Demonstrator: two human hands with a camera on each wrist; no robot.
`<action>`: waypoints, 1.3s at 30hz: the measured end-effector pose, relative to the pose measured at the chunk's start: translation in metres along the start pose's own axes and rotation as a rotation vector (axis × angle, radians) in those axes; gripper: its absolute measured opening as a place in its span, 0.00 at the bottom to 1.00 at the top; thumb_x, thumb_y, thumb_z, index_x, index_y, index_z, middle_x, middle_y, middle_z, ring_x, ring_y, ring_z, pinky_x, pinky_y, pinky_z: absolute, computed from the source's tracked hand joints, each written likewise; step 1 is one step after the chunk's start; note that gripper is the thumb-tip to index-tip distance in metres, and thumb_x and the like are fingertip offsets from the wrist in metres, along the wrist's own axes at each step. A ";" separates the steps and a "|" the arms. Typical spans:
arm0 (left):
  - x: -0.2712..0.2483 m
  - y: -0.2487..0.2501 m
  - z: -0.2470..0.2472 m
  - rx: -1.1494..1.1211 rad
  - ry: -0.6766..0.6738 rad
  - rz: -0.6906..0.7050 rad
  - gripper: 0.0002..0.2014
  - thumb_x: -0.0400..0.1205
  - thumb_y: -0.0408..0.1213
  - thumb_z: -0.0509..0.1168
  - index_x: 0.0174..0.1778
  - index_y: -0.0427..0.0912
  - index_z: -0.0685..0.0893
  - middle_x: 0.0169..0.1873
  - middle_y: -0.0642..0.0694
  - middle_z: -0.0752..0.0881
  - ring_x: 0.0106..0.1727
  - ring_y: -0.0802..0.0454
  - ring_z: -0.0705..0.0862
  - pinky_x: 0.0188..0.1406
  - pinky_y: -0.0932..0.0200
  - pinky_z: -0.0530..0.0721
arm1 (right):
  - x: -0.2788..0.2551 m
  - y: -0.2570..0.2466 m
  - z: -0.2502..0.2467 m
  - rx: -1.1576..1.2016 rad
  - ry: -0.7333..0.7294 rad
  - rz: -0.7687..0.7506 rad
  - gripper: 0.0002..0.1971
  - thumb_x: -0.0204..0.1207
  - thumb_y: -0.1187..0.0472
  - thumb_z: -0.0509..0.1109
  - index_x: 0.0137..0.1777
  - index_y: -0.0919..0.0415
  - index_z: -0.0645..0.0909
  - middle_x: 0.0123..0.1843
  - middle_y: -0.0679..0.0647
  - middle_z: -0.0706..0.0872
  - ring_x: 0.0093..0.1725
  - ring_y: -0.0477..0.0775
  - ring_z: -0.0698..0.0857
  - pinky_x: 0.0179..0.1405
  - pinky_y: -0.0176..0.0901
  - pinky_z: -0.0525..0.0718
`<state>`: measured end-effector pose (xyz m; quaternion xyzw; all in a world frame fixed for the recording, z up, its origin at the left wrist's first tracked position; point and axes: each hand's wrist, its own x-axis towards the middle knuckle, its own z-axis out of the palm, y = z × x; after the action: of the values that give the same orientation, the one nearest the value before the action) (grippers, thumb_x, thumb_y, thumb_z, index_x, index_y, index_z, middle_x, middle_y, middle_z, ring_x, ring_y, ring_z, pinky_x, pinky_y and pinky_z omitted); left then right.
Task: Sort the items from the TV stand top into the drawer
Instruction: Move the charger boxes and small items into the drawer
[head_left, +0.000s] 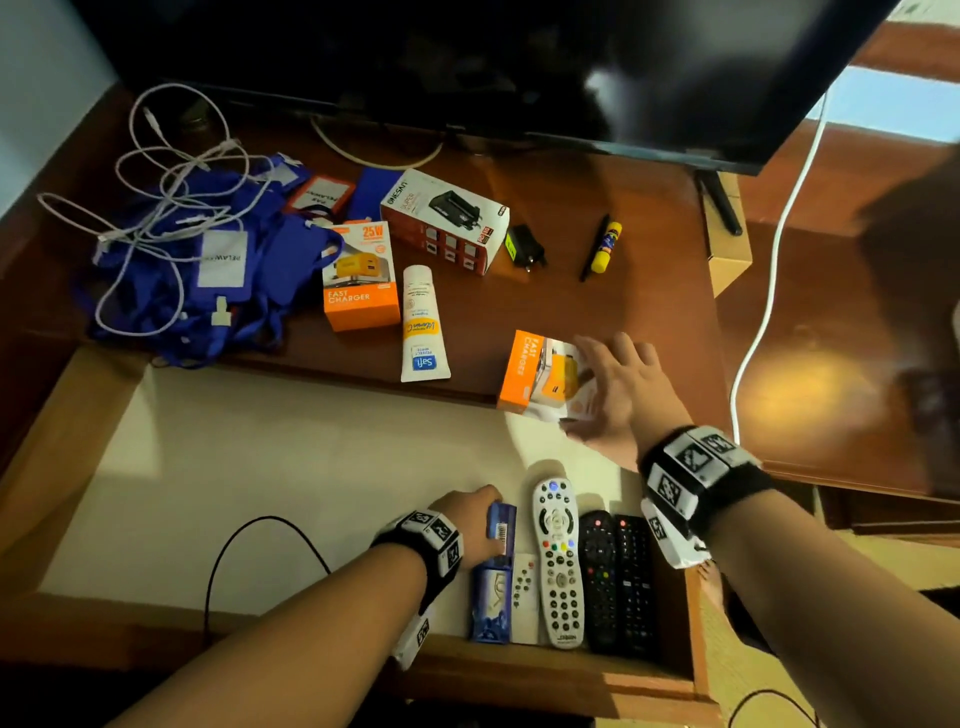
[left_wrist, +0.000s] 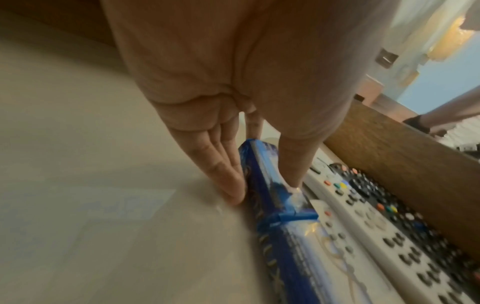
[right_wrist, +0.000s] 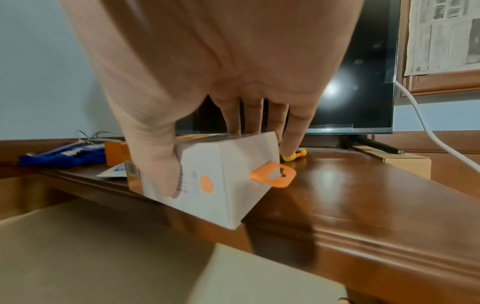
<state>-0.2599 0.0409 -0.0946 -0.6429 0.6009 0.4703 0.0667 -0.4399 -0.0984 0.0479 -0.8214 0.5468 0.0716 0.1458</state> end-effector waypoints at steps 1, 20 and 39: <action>-0.003 -0.004 -0.004 -0.012 0.009 -0.020 0.31 0.82 0.50 0.72 0.80 0.51 0.70 0.66 0.42 0.87 0.63 0.41 0.87 0.61 0.52 0.84 | -0.009 -0.001 0.002 -0.011 0.007 -0.023 0.56 0.61 0.40 0.86 0.86 0.54 0.63 0.72 0.56 0.73 0.68 0.63 0.71 0.71 0.55 0.74; -0.118 -0.045 -0.180 -0.126 0.955 -0.046 0.09 0.83 0.51 0.70 0.54 0.54 0.81 0.44 0.55 0.84 0.49 0.50 0.82 0.47 0.51 0.82 | -0.051 -0.143 0.126 -0.284 -0.457 -0.533 0.28 0.87 0.54 0.65 0.83 0.39 0.61 0.88 0.72 0.50 0.82 0.76 0.64 0.74 0.69 0.74; -0.025 -0.039 -0.339 0.619 0.237 -0.267 0.76 0.54 0.72 0.82 0.91 0.52 0.45 0.90 0.39 0.58 0.89 0.30 0.54 0.83 0.21 0.57 | -0.069 -0.145 0.131 -0.228 -0.653 -0.455 0.39 0.80 0.64 0.74 0.85 0.35 0.64 0.91 0.59 0.50 0.86 0.70 0.60 0.81 0.71 0.69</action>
<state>-0.0451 -0.1520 0.0898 -0.7152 0.6290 0.1754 0.2492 -0.3278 0.0563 -0.0340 -0.8664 0.2648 0.3544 0.2316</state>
